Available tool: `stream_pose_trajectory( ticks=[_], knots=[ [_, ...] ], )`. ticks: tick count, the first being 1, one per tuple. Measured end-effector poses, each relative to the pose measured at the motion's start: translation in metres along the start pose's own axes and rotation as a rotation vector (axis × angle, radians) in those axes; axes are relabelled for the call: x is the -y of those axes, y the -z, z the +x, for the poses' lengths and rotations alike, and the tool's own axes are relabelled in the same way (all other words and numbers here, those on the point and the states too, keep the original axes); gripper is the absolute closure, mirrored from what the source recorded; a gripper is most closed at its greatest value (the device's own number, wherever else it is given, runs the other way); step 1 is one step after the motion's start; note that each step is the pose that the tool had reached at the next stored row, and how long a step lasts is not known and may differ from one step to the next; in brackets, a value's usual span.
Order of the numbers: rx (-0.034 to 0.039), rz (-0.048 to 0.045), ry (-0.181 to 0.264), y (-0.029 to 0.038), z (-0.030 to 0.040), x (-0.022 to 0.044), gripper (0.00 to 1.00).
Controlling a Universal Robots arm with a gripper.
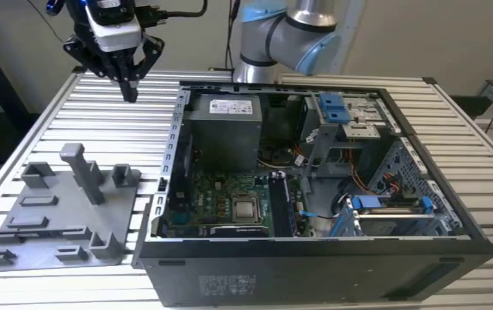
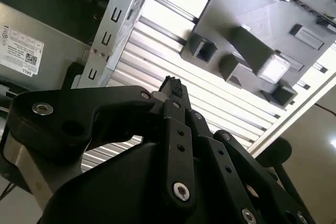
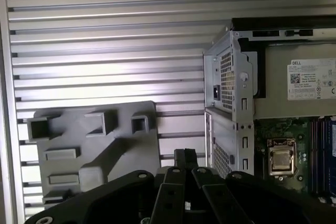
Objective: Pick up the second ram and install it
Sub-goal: 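Reach for the second ram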
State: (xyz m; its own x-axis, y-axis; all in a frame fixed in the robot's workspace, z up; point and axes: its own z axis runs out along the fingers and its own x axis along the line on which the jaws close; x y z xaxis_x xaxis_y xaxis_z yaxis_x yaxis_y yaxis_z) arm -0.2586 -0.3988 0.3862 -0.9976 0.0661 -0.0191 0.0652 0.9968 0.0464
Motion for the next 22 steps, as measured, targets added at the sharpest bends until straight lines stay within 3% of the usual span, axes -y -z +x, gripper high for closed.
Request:
stream_pose_trajectory(
  ticks=[22],
  knots=[
    [-0.0001, 0.0012, 0.005, -0.0039, 0.0946, 0.0065, 0.89]
  ],
)
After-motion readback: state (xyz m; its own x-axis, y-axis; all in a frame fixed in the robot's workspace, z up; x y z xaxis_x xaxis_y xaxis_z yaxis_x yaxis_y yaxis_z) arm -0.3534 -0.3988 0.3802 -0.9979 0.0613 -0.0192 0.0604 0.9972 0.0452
